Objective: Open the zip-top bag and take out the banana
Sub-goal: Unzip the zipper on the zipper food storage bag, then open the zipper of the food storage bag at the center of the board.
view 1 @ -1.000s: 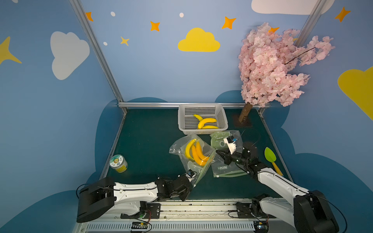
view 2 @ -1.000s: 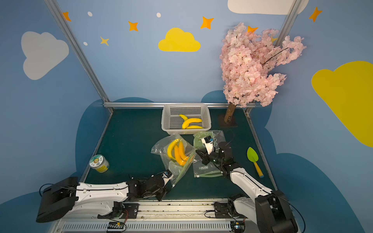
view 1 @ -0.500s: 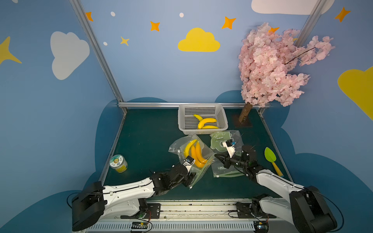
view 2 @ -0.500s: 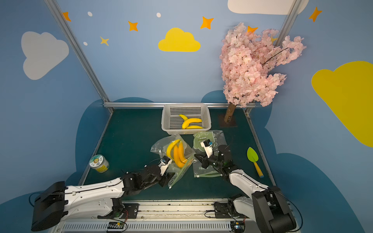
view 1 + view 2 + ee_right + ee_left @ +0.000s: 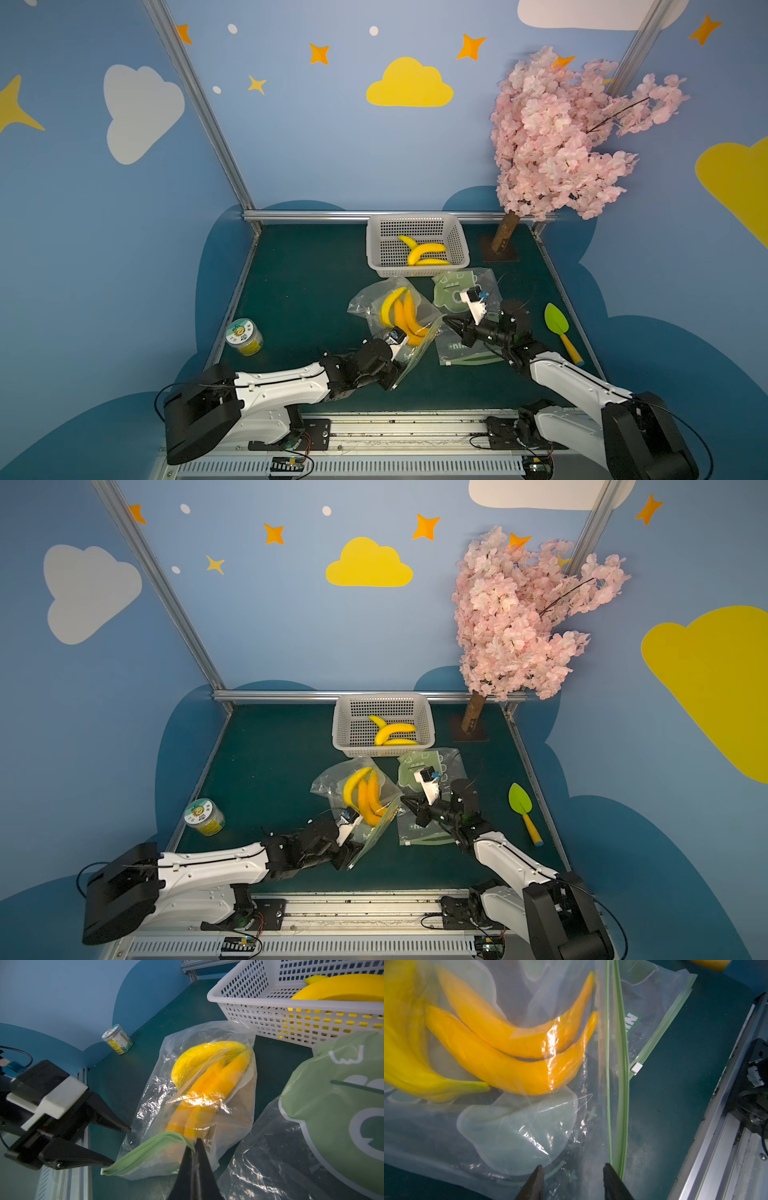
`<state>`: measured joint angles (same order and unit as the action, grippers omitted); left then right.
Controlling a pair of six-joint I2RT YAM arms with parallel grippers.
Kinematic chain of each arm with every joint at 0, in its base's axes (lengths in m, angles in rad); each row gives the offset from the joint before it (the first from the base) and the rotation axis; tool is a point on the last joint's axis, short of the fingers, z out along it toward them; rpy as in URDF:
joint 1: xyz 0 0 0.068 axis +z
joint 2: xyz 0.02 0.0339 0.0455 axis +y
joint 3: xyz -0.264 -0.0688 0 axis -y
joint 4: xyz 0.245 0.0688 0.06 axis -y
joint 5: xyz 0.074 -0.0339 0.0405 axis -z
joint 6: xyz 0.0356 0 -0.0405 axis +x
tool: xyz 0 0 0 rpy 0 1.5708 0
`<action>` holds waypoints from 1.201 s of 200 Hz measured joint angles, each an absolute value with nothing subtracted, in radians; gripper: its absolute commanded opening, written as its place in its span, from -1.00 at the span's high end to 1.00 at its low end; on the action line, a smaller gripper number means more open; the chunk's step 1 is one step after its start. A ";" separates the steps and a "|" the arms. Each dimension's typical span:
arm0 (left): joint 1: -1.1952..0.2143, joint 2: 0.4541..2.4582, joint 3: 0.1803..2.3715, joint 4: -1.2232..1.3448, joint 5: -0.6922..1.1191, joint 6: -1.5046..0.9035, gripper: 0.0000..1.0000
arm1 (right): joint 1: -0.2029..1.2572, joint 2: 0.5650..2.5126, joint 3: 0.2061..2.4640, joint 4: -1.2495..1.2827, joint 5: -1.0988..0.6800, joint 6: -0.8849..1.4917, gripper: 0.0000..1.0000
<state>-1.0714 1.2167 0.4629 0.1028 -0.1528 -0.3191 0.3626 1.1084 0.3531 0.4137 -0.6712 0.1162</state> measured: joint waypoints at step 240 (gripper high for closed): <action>-1.098 1.274 0.463 0.115 -0.140 -0.318 0.17 | 0.363 1.112 0.341 0.415 -0.663 0.132 1.00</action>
<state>-1.0977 1.2743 0.4629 0.1154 -0.1398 -0.3176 0.3626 1.1118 0.3412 0.4149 -0.6628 0.1318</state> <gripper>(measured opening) 0.421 0.041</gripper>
